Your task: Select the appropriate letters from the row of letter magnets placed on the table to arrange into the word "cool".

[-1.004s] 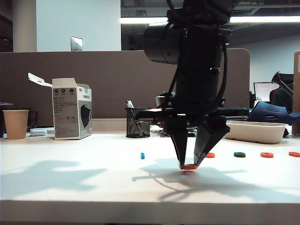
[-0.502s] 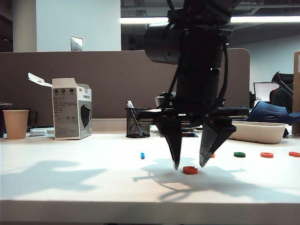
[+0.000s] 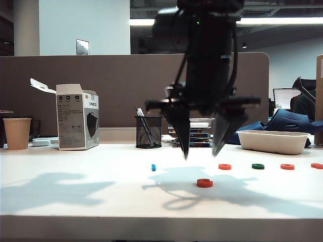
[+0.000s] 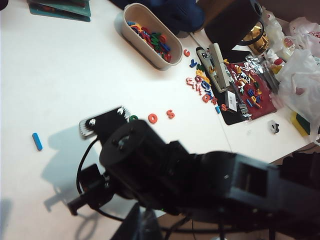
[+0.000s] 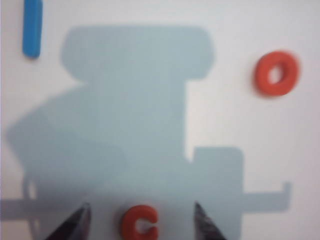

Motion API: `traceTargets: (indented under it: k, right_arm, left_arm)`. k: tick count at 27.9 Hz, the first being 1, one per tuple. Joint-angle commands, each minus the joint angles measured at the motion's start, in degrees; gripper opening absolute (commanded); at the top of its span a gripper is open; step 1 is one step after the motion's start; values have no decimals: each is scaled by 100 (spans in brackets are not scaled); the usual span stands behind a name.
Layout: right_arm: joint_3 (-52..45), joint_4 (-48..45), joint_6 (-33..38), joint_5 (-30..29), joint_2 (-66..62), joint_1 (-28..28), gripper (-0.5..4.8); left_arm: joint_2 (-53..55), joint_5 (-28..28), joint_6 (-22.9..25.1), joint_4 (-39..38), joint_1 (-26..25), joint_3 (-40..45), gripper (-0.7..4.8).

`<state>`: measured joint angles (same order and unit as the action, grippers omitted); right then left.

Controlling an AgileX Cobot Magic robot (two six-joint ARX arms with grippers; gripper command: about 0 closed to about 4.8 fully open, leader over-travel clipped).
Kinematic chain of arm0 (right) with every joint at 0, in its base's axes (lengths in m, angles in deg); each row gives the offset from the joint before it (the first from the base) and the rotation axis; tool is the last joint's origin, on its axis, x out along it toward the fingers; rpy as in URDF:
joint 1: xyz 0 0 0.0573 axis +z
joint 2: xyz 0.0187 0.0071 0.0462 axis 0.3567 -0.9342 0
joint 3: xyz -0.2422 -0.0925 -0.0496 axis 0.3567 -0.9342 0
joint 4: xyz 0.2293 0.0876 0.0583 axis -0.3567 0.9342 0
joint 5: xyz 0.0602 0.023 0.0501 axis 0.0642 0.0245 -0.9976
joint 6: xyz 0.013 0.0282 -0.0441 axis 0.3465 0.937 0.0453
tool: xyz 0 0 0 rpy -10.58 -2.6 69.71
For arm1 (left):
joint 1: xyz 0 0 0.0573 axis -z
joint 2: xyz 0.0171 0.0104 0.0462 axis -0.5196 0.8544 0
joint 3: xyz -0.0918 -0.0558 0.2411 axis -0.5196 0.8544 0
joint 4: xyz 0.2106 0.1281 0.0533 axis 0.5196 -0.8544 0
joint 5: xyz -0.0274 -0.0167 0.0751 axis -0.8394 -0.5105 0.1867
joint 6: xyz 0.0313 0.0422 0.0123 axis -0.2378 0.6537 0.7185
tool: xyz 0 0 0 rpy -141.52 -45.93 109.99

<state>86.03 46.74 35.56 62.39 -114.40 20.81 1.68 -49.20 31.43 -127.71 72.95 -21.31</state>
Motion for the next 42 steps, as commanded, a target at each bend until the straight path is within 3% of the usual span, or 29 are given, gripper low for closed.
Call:
traceTargets:
  k: [1, 7, 16, 42]
  right_arm:
    - [240, 168, -212, 496, 44, -96, 264]
    - [308, -168, -592, 546, 26, -616, 264]
    - [308, -774, -870, -227, -35, -1296, 264]
    - [295, -778, -822, -546, -903, -1316, 266]
  left_arm:
    - [-17, -2, 11, 72, 2, -20, -3]
    - [-17, -2, 11, 72, 4, -20, -3]
    - [-17, -2, 9, 72, 2, -20, -3]
    - [-17, -4, 11, 72, 4, -20, -3]
